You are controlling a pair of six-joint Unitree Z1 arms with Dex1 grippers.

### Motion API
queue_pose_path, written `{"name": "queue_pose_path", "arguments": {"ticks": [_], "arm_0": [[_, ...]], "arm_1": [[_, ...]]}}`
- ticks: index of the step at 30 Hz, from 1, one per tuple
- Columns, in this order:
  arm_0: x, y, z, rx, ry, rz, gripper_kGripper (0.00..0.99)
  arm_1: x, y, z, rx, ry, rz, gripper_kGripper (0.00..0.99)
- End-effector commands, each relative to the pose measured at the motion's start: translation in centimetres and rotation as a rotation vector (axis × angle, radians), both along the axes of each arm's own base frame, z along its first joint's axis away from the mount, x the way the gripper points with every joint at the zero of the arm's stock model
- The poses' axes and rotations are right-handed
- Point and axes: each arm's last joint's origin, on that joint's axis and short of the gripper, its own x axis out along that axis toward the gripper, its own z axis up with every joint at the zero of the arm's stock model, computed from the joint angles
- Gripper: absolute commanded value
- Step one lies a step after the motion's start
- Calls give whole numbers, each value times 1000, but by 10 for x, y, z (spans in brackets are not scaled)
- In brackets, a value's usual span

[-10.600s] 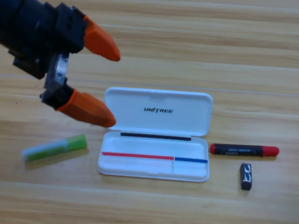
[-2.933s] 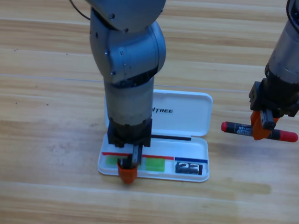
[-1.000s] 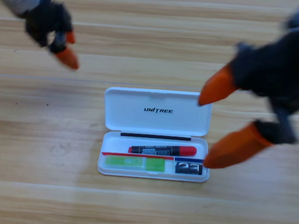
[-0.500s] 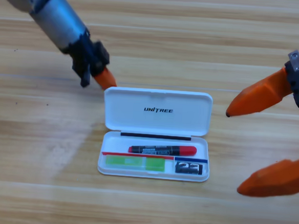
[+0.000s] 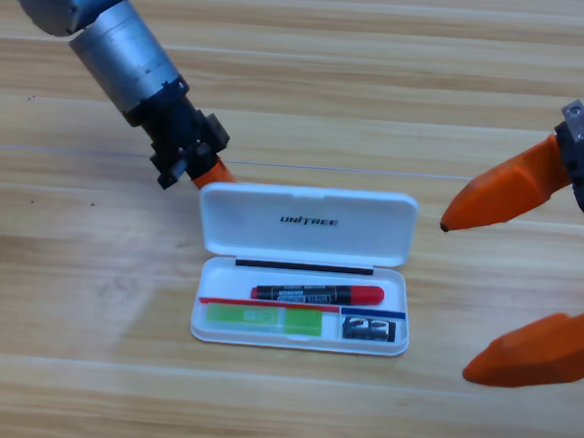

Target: Clean up eraser and pencils

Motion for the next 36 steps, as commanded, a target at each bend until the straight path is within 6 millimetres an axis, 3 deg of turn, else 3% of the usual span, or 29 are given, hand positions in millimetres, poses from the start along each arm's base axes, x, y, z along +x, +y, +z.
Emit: {"name": "queue_pose_path", "arguments": {"ticks": [1,5,12,30,33,36], "arm_0": [[-32,-31,17,-11,0,-98,0],[-49,-43,17,6,3,-132,0],[-79,-55,-1,59,-17,-157,0],[-117,-49,-62,333,-308,-86,0],[-121,-47,-59,346,-330,-78,0],[-127,-43,-41,330,-356,-66,0]], "arm_1": [[7,1,-14,-28,33,-26,990],[8,2,-15,-29,34,-26,990],[8,3,-16,-33,39,-28,990],[10,6,-17,-37,49,-32,990],[10,6,-17,-39,49,-32,990],[11,7,-19,-42,52,-32,990]]}}
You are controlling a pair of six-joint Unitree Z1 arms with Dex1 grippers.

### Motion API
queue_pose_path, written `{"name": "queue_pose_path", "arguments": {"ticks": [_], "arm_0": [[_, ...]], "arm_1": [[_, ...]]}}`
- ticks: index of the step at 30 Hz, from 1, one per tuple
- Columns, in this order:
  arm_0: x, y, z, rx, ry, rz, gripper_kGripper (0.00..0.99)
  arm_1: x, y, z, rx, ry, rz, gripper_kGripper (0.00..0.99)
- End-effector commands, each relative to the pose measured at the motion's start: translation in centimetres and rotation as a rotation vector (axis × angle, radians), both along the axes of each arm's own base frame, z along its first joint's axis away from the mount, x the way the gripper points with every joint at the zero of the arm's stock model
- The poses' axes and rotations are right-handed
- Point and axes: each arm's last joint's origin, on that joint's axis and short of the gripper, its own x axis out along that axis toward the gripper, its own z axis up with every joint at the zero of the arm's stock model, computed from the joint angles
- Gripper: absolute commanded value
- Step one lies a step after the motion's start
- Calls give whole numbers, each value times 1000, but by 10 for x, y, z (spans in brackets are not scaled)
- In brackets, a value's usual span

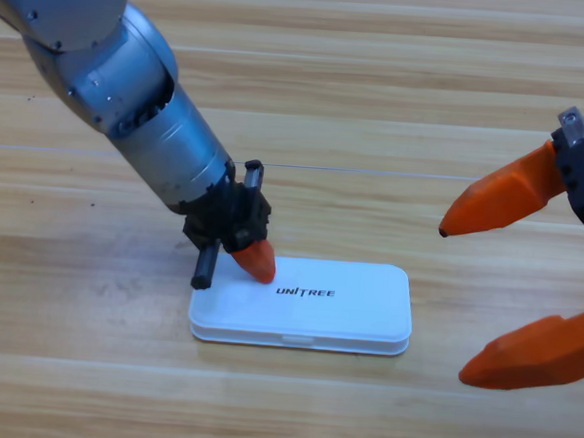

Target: Clean up eraser and pencils

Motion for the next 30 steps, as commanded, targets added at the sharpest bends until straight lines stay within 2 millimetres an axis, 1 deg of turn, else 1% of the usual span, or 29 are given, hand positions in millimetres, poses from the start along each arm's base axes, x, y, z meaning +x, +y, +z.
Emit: {"name": "queue_pose_path", "arguments": {"ticks": [1,6,8,10,14,16,18,19,20,21,22,23,24,26,28,30], "arm_0": [[-13,18,-35,124,94,41,0],[-22,24,-13,118,94,39,0],[-27,28,4,107,86,45,0],[-34,33,32,75,58,54,0],[-53,46,98,-15,-1,68,0],[-66,54,123,-59,-11,49,0],[-81,65,140,-87,-28,16,0],[-89,68,146,-96,-27,7,193],[-97,70,149,-90,-15,-5,428],[-104,73,151,-85,1,-11,634],[-110,75,152,-74,33,1,795],[-116,76,151,-76,71,0,891],[-122,77,151,-87,103,-8,934],[-134,78,153,-90,119,-34,966],[-142,80,156,-104,126,-31,966],[-150,85,163,-134,121,-25,968]], "arm_1": [[10,6,-17,-36,35,-20,990],[12,8,-17,-37,37,-21,990],[12,8,-17,-38,38,-21,990],[12,8,-18,-39,40,-22,990],[12,8,-17,-38,40,-22,990],[12,8,-17,-38,41,-23,990],[12,8,-18,-40,41,-24,990],[13,8,-17,-39,40,-24,990],[13,9,-18,-40,41,-24,990],[13,9,-18,-40,41,-24,990],[13,9,-18,-40,41,-24,990],[13,9,-18,-40,41,-24,990],[13,9,-18,-40,41,-24,990],[13,8,-18,-41,42,-24,990],[13,8,-18,-41,42,-24,990],[13,9,-18,-40,41,-24,990]]}}
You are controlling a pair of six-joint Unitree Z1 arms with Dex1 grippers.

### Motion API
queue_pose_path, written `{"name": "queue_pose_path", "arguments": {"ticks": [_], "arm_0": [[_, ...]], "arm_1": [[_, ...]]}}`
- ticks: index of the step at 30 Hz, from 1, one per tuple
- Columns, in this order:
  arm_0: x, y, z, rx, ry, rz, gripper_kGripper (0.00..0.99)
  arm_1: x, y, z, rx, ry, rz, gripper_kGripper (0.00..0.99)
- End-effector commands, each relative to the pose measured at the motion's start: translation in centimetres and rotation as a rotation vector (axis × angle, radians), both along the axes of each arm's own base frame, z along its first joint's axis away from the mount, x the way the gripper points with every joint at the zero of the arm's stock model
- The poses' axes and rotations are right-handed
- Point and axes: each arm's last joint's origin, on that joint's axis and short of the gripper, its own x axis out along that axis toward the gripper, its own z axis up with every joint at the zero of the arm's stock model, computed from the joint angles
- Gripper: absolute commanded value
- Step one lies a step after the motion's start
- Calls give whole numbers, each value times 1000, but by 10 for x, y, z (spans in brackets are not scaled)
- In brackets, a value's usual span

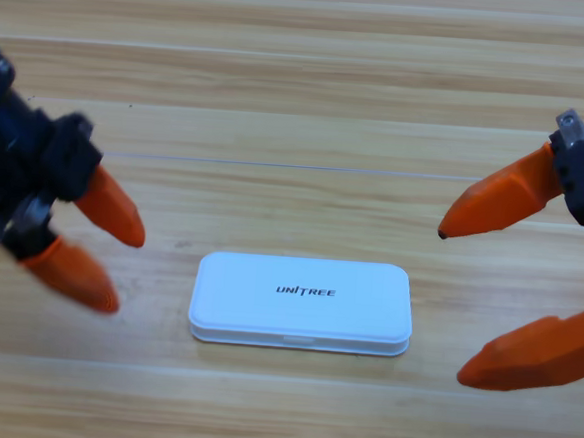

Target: Clean up eraser and pencils

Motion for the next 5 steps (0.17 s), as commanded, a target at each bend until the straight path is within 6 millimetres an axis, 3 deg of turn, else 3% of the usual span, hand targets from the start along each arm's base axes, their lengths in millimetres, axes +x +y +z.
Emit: {"name": "queue_pose_path", "arguments": {"ticks": [1,5], "arm_0": [[-30,6,10,-47,10,-26,969],[-37,13,18,-70,-18,-20,989]], "arm_1": [[12,8,-17,-37,34,-20,990],[12,7,-17,-38,35,-20,990]]}}
